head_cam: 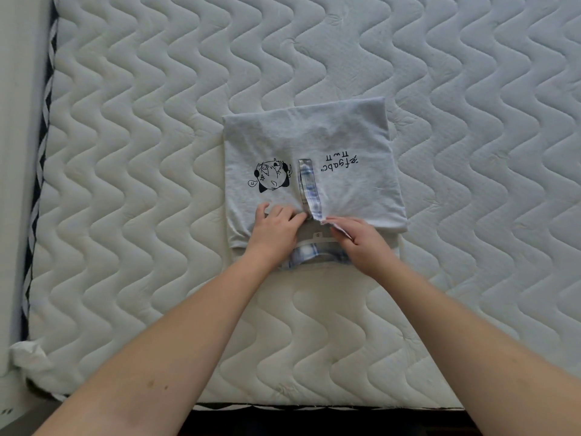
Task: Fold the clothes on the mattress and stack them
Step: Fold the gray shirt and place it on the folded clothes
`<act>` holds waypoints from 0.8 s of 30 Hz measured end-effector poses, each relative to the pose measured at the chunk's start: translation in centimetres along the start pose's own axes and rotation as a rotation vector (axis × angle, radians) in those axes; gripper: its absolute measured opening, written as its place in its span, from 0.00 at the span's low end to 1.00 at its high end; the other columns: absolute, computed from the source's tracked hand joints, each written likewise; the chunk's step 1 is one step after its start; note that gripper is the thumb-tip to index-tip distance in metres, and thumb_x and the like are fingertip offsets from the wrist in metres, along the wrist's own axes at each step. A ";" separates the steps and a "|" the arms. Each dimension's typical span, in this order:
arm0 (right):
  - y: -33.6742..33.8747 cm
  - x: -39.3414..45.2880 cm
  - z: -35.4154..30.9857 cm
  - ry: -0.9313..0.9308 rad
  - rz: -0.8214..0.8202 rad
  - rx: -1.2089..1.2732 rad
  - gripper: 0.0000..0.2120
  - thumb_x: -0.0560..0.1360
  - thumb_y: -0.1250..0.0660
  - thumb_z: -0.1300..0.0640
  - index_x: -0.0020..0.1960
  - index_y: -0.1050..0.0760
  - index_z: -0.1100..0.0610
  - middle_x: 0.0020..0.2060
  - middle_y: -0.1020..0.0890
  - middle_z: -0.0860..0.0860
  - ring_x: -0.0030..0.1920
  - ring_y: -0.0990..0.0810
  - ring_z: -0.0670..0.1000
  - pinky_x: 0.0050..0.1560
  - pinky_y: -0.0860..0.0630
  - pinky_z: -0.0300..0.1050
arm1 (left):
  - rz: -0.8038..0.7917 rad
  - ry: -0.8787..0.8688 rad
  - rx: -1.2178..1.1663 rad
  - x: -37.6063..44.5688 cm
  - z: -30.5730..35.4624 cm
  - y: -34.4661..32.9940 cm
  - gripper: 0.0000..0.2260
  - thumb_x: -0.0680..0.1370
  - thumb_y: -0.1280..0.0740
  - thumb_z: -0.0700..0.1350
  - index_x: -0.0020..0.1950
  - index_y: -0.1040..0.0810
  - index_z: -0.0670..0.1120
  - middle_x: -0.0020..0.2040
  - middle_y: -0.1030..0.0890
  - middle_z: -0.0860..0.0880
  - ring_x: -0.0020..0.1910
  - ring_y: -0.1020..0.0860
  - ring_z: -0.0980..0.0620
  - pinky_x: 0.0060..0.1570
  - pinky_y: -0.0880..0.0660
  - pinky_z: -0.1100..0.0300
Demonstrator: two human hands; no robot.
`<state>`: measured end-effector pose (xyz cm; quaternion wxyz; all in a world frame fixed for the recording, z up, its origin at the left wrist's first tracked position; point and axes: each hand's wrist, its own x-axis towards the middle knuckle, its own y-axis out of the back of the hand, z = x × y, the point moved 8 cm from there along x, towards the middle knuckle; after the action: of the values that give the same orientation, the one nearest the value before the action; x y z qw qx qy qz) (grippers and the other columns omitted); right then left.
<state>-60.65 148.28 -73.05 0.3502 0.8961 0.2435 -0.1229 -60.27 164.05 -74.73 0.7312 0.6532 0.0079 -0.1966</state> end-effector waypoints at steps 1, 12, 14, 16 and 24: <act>-0.4 0.1 0.2 0.003 -0.032 -0.060 0.15 0.81 0.39 0.58 0.67 0.23 0.52 0.66 0.23 0.45 0.67 0.30 0.48 0.69 0.37 0.45 | 0.000 -0.008 0.003 -0.2 -0.1 0.1 0.17 0.79 0.39 0.46 0.68 0.27 0.53 0.60 0.24 0.50 0.61 0.28 0.47 0.68 0.48 0.47; 0.5 3.2 1.6 -0.115 -0.079 -0.067 0.14 0.73 0.26 0.53 0.57 0.21 0.50 0.50 0.16 0.48 0.53 0.20 0.52 0.52 0.25 0.47 | -0.081 0.395 -0.839 -2.6 -6.9 -0.3 0.19 0.71 0.24 0.40 0.60 0.23 0.44 0.49 0.22 0.48 0.46 0.25 0.54 0.51 0.27 0.64; 0.9 3.2 2.3 -0.135 -0.086 -0.092 0.18 0.71 0.25 0.52 0.59 0.22 0.51 0.49 0.17 0.50 0.52 0.21 0.53 0.50 0.26 0.47 | -0.126 0.489 -0.917 -3.3 -7.9 -1.2 0.09 0.74 0.27 0.40 0.53 0.21 0.45 0.43 0.21 0.52 0.41 0.24 0.55 0.43 0.29 0.69; 1.7 3.0 3.1 -0.152 -0.101 -0.085 0.20 0.70 0.24 0.50 0.59 0.23 0.51 0.45 0.20 0.48 0.47 0.23 0.51 0.44 0.30 0.44 | -0.126 0.495 -0.928 -3.2 -8.3 -1.4 0.02 0.78 0.31 0.40 0.50 0.20 0.44 0.41 0.20 0.51 0.40 0.25 0.55 0.41 0.32 0.68; 1.9 3.3 4.8 -0.206 -0.235 0.051 0.07 0.80 0.35 0.54 0.51 0.19 0.53 0.44 0.15 0.54 0.49 0.18 0.57 0.52 0.24 0.50 | -0.136 0.517 -1.242 -1.2 -6.3 -0.7 0.12 0.82 0.39 0.53 0.47 0.22 0.47 0.39 0.19 0.42 0.36 0.24 0.49 0.38 0.28 0.56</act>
<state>-57.10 144.93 -76.77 0.3339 0.8526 0.3061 -0.2604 -60.04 170.41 -76.01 0.9316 0.1357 0.3351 -0.0386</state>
